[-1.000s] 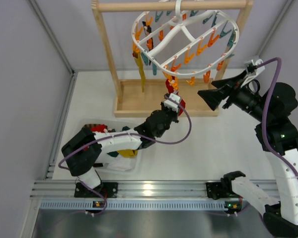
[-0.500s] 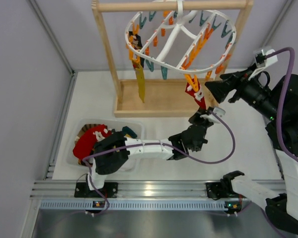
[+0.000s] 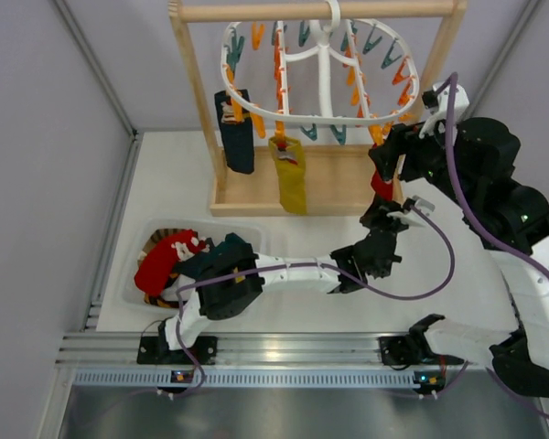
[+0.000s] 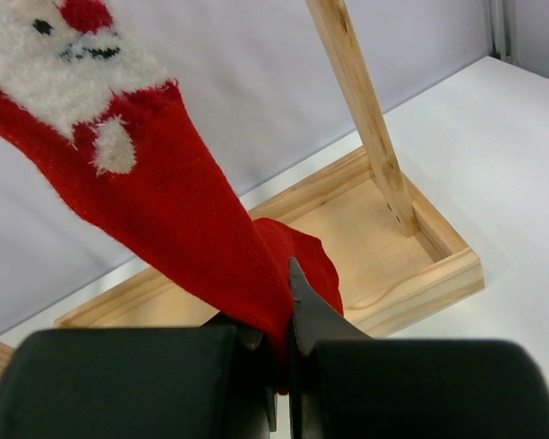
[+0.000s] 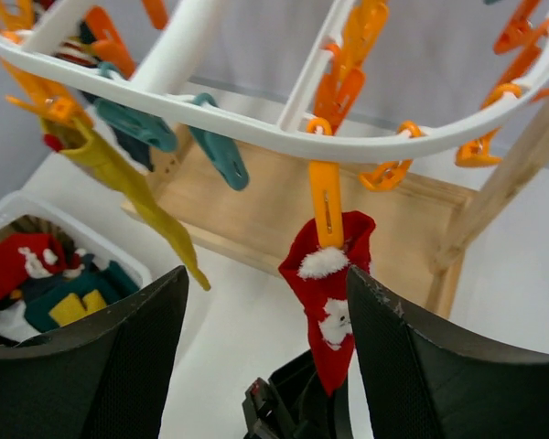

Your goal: Remove the socks clipped to the hanger

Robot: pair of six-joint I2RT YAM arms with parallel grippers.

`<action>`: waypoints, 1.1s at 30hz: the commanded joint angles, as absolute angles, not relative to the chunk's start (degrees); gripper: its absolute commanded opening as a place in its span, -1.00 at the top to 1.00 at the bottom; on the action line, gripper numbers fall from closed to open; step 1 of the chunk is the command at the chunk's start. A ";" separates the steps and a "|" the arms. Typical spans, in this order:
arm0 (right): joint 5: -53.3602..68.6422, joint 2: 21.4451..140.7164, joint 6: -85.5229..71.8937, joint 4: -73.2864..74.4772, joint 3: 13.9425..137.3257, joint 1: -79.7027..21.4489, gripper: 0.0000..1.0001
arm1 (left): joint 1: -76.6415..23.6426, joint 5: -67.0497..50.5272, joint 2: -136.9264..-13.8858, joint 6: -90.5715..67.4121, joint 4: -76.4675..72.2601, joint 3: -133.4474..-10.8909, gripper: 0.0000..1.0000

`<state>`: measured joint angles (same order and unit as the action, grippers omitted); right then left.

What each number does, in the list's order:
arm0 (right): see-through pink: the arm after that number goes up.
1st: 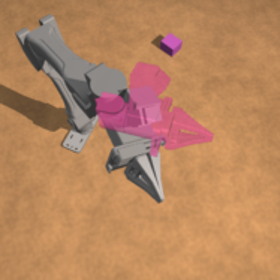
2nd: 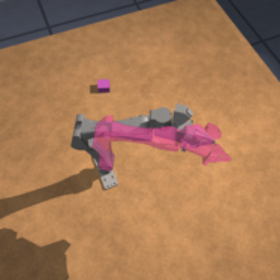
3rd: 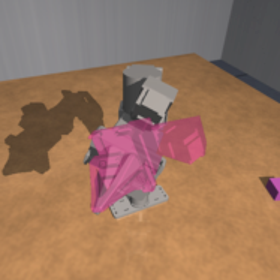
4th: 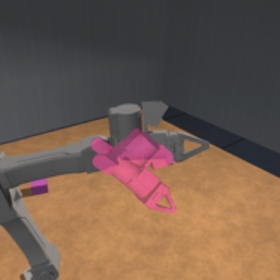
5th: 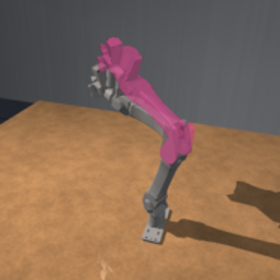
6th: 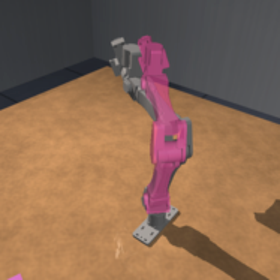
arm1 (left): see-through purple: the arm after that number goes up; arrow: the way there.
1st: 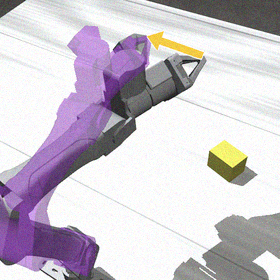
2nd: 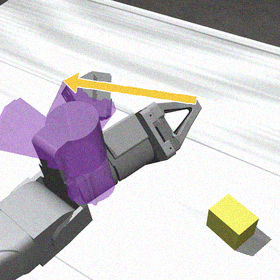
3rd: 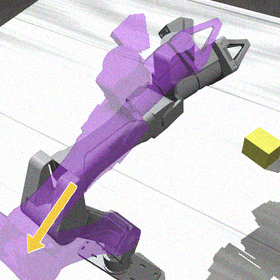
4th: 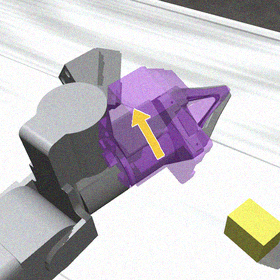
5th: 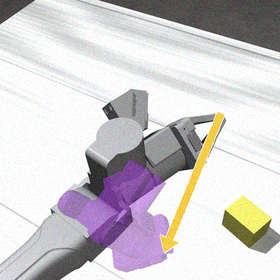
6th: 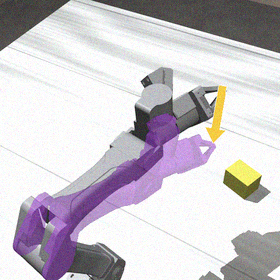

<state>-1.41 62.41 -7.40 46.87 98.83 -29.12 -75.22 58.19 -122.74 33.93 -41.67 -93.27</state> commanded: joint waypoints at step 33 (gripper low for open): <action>-62.49 82.18 11.61 31.11 98.26 -49.66 0.03 | -74.27 55.46 -126.83 39.20 -43.86 -101.16 1.00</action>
